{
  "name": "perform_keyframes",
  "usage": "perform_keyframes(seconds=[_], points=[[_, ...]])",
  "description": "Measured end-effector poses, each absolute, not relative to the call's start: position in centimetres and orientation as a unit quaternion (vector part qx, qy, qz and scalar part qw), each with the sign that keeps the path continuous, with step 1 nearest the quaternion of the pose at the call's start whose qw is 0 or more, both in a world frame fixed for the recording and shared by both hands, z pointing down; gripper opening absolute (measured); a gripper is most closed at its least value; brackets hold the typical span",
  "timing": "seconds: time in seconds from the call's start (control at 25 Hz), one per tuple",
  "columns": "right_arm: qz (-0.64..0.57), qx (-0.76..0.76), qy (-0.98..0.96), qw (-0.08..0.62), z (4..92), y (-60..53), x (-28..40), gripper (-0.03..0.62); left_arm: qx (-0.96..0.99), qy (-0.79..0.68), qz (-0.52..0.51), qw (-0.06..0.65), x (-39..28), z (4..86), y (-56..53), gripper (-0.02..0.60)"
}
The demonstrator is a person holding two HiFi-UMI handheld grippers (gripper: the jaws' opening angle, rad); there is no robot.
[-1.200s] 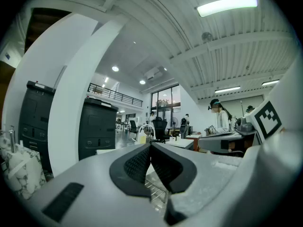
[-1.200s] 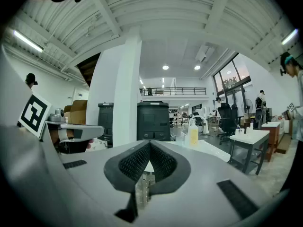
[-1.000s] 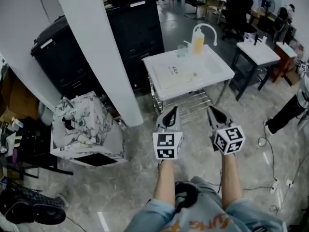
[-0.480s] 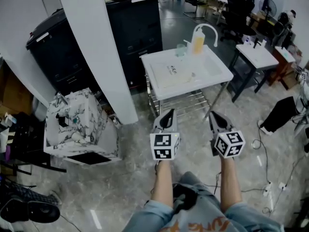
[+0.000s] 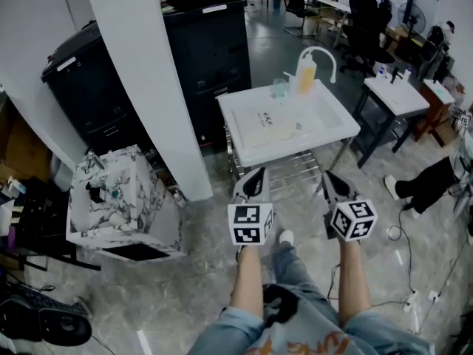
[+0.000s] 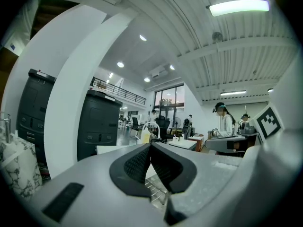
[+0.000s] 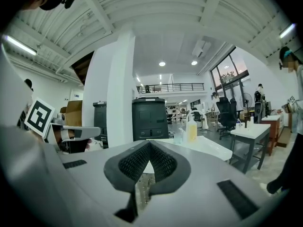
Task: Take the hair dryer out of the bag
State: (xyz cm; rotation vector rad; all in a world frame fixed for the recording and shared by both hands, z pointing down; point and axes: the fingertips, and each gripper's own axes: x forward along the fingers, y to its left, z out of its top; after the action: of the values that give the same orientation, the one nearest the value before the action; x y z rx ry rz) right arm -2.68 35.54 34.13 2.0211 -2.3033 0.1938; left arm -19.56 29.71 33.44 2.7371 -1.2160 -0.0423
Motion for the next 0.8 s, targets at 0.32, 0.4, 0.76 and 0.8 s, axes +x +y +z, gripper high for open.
perform_keyframes(seconds=[0.32,0.4,0.76,0.8], points=[[0.079,0.628,-0.774,0.018,35.9,27.2,-1.4,-0.002,0.900,-0.431,-0.007,0.069,-19.0,34.9,23.3,0.000],[0.098,0.628,-0.772,0.013,37.2,25.2,-0.4,0.000,0.902,-0.426,0.007,0.070,-18.0,35.9,21.9,0.000],[0.168,0.618,-0.768,0.025,44.1,15.5,4.8,-0.002,0.883,-0.436,0.046,0.167,-13.9,43.7,13.6,0.001],[0.177,0.619,-0.765,0.023,44.6,14.3,5.7,0.000,0.884,-0.433,0.052,0.168,-13.0,44.1,12.7,0.002]])
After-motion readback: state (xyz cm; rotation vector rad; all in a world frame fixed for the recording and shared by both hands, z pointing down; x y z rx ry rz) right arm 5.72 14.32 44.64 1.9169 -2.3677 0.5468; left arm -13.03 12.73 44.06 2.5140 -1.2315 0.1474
